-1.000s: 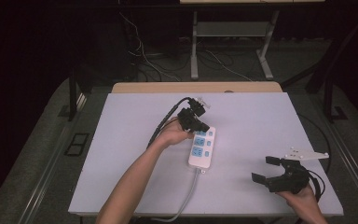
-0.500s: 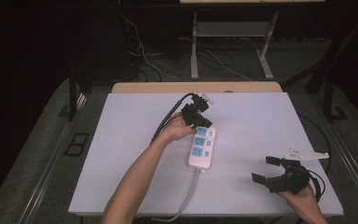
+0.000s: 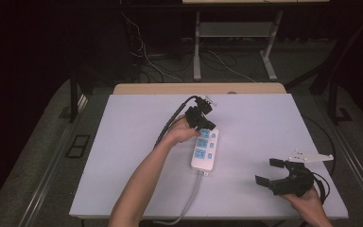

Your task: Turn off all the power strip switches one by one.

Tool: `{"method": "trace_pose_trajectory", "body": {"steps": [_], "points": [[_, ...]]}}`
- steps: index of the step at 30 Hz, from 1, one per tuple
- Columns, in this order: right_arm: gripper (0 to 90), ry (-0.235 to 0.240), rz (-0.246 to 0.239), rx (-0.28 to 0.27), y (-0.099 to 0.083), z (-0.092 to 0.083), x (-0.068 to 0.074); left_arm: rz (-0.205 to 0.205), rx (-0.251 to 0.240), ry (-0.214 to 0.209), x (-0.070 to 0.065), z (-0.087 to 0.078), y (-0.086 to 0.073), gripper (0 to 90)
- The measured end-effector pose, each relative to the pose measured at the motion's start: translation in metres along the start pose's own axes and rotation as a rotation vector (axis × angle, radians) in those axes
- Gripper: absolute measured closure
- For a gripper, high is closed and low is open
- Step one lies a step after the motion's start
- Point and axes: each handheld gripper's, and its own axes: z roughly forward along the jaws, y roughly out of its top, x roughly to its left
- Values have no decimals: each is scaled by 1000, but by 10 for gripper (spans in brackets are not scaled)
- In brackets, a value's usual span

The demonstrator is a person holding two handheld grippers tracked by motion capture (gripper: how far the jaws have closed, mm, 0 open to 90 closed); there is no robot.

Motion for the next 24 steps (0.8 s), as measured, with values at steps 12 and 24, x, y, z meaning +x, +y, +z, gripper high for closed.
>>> {"method": "trace_pose_trajectory", "body": {"steps": [12, 24], "points": [[1, 2, -2, 2, 0, 0, 0, -1, 22, -10, -2, 12, -1, 891], [1, 2, -3, 3, 0, 0, 0, 3, 39, -10, -4, 23, -4, 890]]}}
